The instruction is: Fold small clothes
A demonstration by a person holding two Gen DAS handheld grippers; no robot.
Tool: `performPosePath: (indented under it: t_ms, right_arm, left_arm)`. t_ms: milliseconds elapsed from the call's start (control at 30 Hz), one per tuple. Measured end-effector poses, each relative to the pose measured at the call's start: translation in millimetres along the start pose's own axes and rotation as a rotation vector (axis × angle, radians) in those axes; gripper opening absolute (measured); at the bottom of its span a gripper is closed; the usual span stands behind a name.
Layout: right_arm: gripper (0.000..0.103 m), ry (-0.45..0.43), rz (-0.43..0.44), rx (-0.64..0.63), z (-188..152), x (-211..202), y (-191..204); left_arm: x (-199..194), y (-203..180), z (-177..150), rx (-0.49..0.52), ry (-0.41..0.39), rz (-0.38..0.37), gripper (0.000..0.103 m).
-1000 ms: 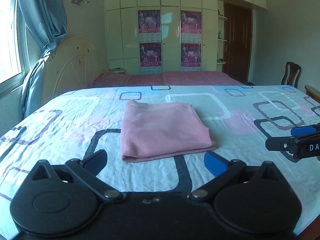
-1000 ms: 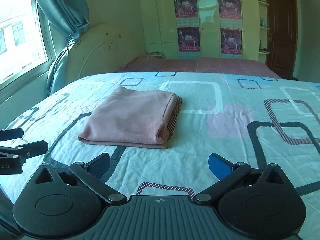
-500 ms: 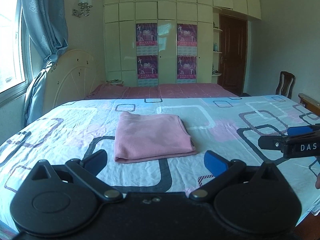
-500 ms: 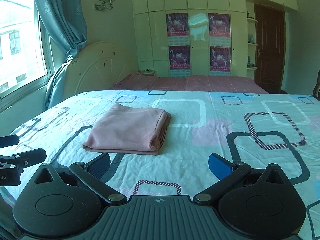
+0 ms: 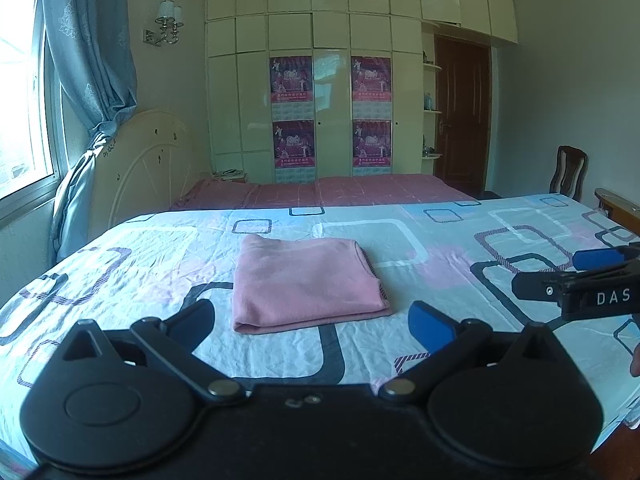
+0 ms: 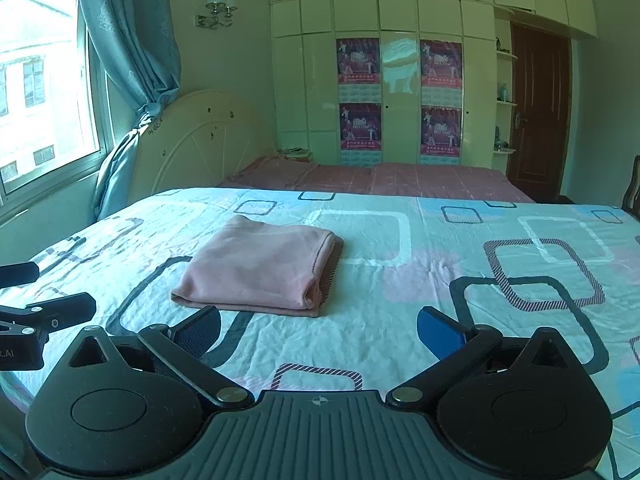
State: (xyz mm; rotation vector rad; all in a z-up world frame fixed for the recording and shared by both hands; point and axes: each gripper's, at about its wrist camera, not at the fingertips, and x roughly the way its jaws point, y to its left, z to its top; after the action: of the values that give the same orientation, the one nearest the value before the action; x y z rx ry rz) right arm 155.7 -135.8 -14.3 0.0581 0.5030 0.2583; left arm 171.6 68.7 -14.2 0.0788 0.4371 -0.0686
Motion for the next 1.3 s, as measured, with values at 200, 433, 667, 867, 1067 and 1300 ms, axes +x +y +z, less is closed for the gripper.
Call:
performPosePath:
  t_ms: [200,433,667,867,1067,1300]
  right_arm:
    - [0.103,-0.005,0.006,-0.005,2.6,0.9,2.8]
    - [0.103,-0.004,0.005,-0.005,3.9,2.6,1.2]
    - [0.103,-0.005,0.003,0.001,4.6,1.8,-3.4]
    - [0.103,-0.006,0.007,0.001,5.5,0.3,-5.3]
    - [0.103,-0.014,0.009,0.002,7.6,-1.0,-5.9]
    - [0.103,-0.013,0.007,0.0,7.8,-1.2,-5.3]
  left_arm:
    - [-1.3,4.1,1.1,-0.006,-0.005,0.005,0.102]
    - [0.7,2.0,2.7,-0.004,-0.012,0.003,0.102]
    - [0.8,-0.6,6.3,-0.003,-0.02,0.001,0.102]
    - [0.5,-1.2,8.3,0.0,-0.019,-0.001,0.102]
    - [-0.1,-2.0,9.3,0.002,-0.023,0.0,0.102]
    - [-0.2,-1.9,9.3,0.003,-0.022,-0.002,0.102]
